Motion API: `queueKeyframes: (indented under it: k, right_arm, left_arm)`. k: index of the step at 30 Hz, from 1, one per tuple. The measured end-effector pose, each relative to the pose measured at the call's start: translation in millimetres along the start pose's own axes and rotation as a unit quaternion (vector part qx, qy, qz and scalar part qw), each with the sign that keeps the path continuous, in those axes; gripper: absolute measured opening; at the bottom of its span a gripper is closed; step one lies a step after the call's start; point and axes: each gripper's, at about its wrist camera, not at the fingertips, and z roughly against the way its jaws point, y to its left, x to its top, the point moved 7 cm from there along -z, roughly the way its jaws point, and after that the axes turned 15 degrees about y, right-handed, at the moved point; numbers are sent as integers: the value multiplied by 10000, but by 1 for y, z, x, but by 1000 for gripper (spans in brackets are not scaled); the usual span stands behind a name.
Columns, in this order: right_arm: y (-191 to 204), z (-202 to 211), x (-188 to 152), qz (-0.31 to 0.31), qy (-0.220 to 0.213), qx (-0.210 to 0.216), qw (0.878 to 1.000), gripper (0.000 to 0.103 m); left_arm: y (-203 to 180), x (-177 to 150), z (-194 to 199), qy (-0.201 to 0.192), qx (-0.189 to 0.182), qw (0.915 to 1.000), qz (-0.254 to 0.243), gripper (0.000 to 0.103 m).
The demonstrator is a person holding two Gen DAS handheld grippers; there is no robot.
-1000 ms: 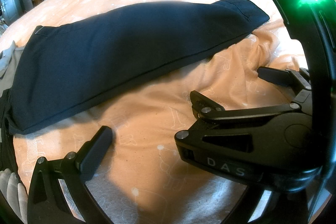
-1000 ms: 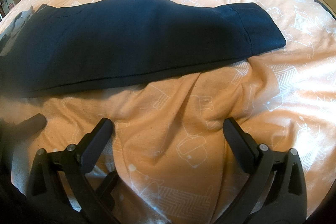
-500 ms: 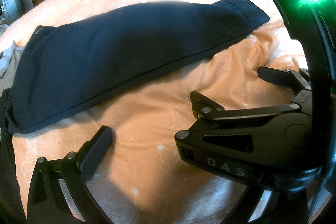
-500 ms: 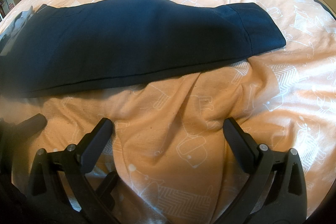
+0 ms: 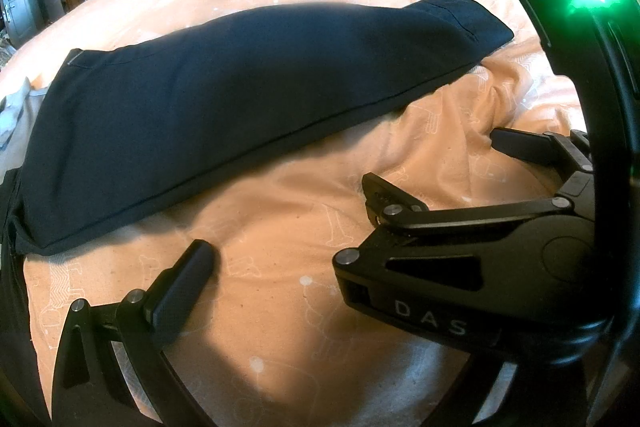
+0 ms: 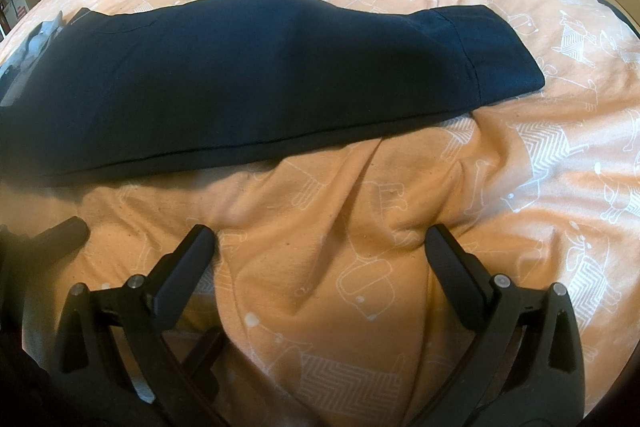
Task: Fold small clothes
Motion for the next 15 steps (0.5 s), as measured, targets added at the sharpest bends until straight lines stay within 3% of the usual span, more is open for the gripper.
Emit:
queueKeyframes:
  k: [15]
  right_arm:
    - [-6,-5,7,-53,76,114,9999,103]
  left_arm:
    - [2,2,-2,-24,-20,10000,80,103]
